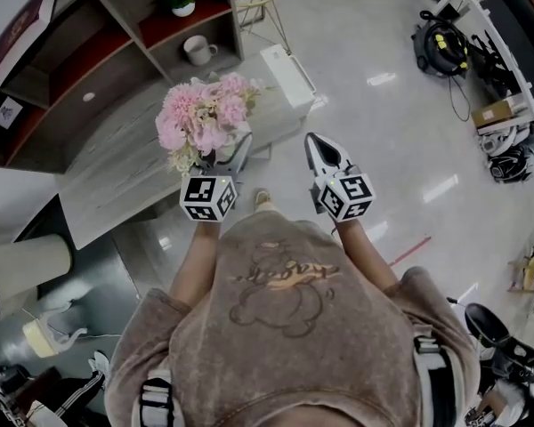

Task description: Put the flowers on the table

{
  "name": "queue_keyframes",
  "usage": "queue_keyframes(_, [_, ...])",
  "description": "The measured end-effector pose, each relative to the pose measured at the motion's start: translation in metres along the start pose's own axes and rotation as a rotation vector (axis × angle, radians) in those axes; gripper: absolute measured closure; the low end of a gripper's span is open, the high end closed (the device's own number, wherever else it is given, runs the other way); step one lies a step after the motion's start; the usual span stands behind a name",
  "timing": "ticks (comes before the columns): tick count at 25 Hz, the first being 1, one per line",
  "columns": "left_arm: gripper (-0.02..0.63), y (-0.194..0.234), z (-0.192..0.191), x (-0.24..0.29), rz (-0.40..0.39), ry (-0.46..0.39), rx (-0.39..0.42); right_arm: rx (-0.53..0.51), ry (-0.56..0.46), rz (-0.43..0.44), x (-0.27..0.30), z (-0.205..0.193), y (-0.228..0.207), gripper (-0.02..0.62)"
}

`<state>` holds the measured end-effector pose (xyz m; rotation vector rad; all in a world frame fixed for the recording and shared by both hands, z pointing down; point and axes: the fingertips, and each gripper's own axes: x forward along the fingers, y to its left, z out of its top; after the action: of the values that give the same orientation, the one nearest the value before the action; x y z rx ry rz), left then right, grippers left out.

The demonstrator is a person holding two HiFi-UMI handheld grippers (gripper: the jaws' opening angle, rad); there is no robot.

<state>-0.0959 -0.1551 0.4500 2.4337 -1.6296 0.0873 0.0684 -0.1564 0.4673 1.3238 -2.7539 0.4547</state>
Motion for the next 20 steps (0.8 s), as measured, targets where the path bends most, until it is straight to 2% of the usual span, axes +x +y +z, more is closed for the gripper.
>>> queue_keyframes(9, [0.252, 0.044, 0.028, 0.06, -0.05, -0.01, 0.019, 0.005, -0.015, -0.019, 0.075, 0.027, -0.021, 0.595])
queue_keyframes(20, [0.252, 0.056, 0.034, 0.109, -0.034, -0.013, 0.011, 0.006, 0.016, -0.006, 0.106, 0.037, -0.061, 0.595])
